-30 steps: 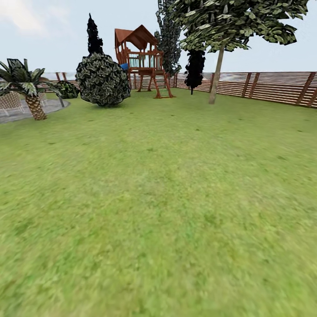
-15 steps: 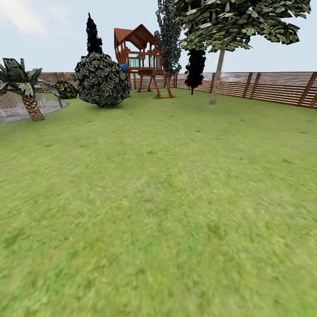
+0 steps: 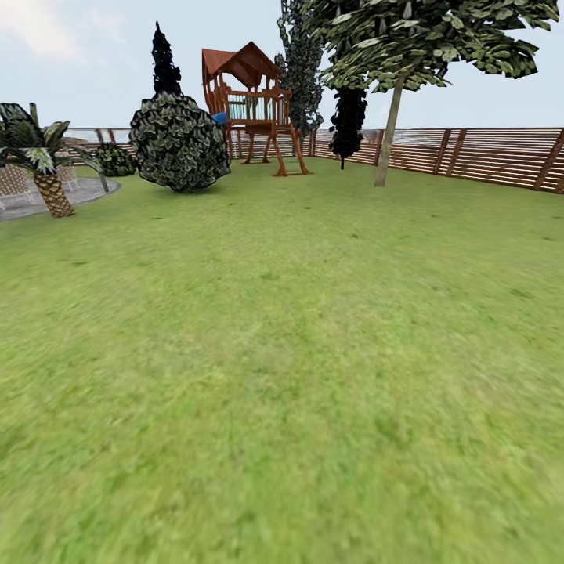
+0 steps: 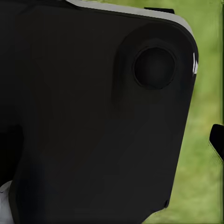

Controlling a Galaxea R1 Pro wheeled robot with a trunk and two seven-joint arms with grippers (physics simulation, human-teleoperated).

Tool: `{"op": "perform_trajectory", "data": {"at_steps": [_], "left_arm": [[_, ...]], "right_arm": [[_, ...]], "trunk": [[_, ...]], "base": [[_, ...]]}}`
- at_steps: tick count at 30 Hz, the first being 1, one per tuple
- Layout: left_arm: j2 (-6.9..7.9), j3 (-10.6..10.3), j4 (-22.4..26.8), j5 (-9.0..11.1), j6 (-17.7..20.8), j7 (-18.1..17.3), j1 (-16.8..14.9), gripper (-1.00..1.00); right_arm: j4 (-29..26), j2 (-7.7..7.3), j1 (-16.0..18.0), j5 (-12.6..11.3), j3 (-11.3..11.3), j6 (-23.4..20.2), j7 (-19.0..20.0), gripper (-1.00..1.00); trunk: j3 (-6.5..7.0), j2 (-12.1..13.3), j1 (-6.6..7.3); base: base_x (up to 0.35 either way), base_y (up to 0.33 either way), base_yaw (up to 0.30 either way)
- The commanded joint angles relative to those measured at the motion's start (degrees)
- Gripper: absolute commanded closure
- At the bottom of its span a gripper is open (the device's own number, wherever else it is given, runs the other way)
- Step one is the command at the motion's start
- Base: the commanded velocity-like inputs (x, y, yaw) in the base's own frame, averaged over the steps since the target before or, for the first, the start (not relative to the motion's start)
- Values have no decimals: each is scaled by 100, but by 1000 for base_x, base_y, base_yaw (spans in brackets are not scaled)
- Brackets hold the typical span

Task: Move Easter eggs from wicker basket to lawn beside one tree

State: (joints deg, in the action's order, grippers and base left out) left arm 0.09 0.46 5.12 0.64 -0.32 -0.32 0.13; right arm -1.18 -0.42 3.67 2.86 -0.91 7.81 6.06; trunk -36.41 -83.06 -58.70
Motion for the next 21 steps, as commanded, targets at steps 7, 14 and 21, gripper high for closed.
{"op": "perform_trajectory", "data": {"at_steps": [7, 14, 21], "left_arm": [[0, 7, 7, 7, -3, 7, -1, -100], [0, 7, 7, 7, -3, 21, 0, -100], [0, 7, 9, 7, -3, 32, 1, -100]], "right_arm": [[4, -2, 3, 29, -5, 19, 9, -100], [4, -2, 3, 30, -5, 19, 9, -100], [4, -2, 3, 30, -5, 19, 9, -100]], "trunk": [[-4, -2, -3], [-4, -2, -3], [-4, -2, -3]], "base": [[318, 0, 0], [318, 0, 0], [318, 0, 0]]}}
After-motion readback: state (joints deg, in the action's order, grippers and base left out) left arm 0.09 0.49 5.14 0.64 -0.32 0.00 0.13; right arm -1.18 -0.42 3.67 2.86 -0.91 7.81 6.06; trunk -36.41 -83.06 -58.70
